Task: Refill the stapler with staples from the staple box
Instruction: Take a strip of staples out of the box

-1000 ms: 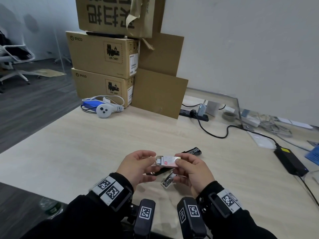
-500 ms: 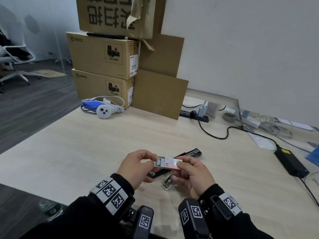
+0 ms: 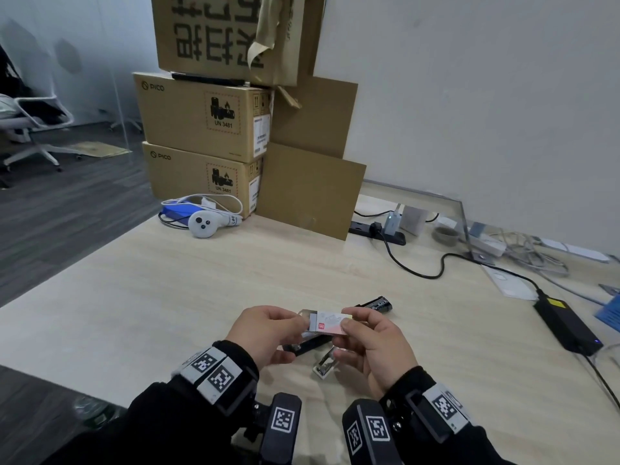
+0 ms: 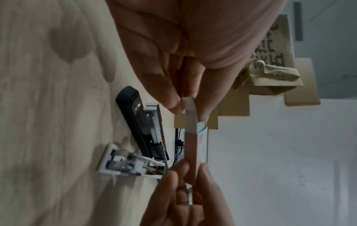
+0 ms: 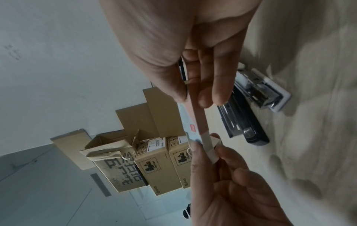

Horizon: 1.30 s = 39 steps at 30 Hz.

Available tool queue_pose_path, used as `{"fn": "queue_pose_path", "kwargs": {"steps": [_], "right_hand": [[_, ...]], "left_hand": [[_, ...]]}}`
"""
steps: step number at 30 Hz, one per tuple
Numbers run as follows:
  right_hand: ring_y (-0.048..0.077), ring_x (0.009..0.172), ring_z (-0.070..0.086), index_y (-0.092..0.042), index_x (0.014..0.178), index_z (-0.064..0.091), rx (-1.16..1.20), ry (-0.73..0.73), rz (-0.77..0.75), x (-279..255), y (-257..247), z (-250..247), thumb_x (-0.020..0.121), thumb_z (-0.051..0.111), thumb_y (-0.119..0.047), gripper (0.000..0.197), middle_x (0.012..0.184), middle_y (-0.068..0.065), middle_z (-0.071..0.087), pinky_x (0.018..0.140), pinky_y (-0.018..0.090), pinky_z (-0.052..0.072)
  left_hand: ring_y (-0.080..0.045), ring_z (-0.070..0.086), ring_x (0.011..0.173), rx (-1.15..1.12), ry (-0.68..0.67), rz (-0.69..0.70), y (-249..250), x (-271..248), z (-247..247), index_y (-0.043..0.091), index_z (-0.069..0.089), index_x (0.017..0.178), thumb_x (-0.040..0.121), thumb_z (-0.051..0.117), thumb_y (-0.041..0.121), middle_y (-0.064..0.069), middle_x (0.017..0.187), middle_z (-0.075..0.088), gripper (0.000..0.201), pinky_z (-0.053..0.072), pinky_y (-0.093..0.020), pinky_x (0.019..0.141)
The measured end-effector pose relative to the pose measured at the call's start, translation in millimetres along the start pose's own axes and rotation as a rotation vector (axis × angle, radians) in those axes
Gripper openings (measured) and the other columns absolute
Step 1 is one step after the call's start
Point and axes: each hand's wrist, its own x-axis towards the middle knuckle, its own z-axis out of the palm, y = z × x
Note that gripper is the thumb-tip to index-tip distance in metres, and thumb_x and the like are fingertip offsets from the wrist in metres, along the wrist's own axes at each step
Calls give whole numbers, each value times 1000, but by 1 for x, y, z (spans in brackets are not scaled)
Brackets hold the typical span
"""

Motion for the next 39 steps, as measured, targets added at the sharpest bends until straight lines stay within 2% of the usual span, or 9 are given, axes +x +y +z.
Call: {"fn": "queue_pose_path", "kwargs": {"steps": [5, 10, 13, 18, 24, 28, 32, 36, 39], "right_hand": [[23, 61, 65, -2, 106, 64, -8, 4, -4, -1, 1, 0, 92, 61, 3, 16, 84, 20, 71, 49, 29, 59], [22, 60, 66, -3, 104, 64, -1, 21, -4, 0, 0, -1, 92, 60, 3, 13, 83, 19, 71, 50, 31, 60], [23, 61, 65, -4, 102, 64, 37, 52, 21, 1, -3, -1, 93, 59, 2, 12, 84, 19, 70, 47, 31, 59], [24, 62, 65, -5, 102, 64, 103, 90, 85, 2, -7, -2, 93, 58, 3, 13, 78, 18, 69, 43, 29, 57], [22, 55, 65, -12, 99, 64, 8, 87, 84, 5, -1, 1, 93, 60, -4, 11, 65, 10, 72, 49, 32, 55], [20, 58, 66, -8, 98, 63, -3, 62, 13, 4, 1, 5, 93, 59, 0, 11, 77, 14, 72, 50, 31, 58], [20, 59, 66, -5, 100, 63, -23, 24, -25, -1, 1, 8, 92, 59, 4, 12, 85, 18, 69, 50, 30, 59], [21, 62, 67, -3, 102, 63, -61, 10, -43, -4, 2, 9, 92, 60, 4, 14, 84, 17, 67, 53, 31, 60], [20, 61, 67, -3, 103, 63, -53, 7, -39, -5, 2, 9, 91, 60, 5, 14, 82, 15, 67, 53, 32, 60]], "left_hand": [[-19, 70, 69, -48, -23, -57, 4, -1, 0, 4, 68, 84, 80, 79, 7, -12, 76, 76, 12, 55, -28, 51], [-19, 69, 69, -207, -47, -97, 5, 0, -1, 4, 64, 90, 86, 71, 6, -13, 85, 73, 8, 54, -27, 47], [-16, 64, 63, -419, -6, -138, 6, 4, -3, 9, 56, 82, 87, 62, 5, -8, 81, 63, 9, 49, -22, 40], [-13, 49, 50, -431, 32, -204, 11, 8, -11, 15, 46, 75, 77, 51, 9, -3, 68, 53, 8, 33, -20, 33], [-10, 31, 43, -36, -27, 40, 18, 8, -4, 12, 61, 71, 85, 67, 11, 0, 61, 46, 15, 22, -19, 37], [-3, 48, 42, 254, 25, 205, 17, 8, 0, 14, 77, 78, 80, 78, 24, 14, 56, 63, 11, 36, -21, 46], [-7, 71, 75, 326, 61, 246, 11, 9, 2, 16, 78, 74, 72, 85, 35, 10, 76, 79, 19, 48, -23, 69], [-13, 72, 77, 403, 55, 248, 10, 8, 3, 15, 79, 73, 70, 86, 33, 4, 77, 79, 20, 52, -24, 70], [1, 57, 44, 334, 6, 176, 14, 5, 2, 7, 79, 81, 76, 84, 24, 13, 51, 67, 19, 41, -14, 45]]}}
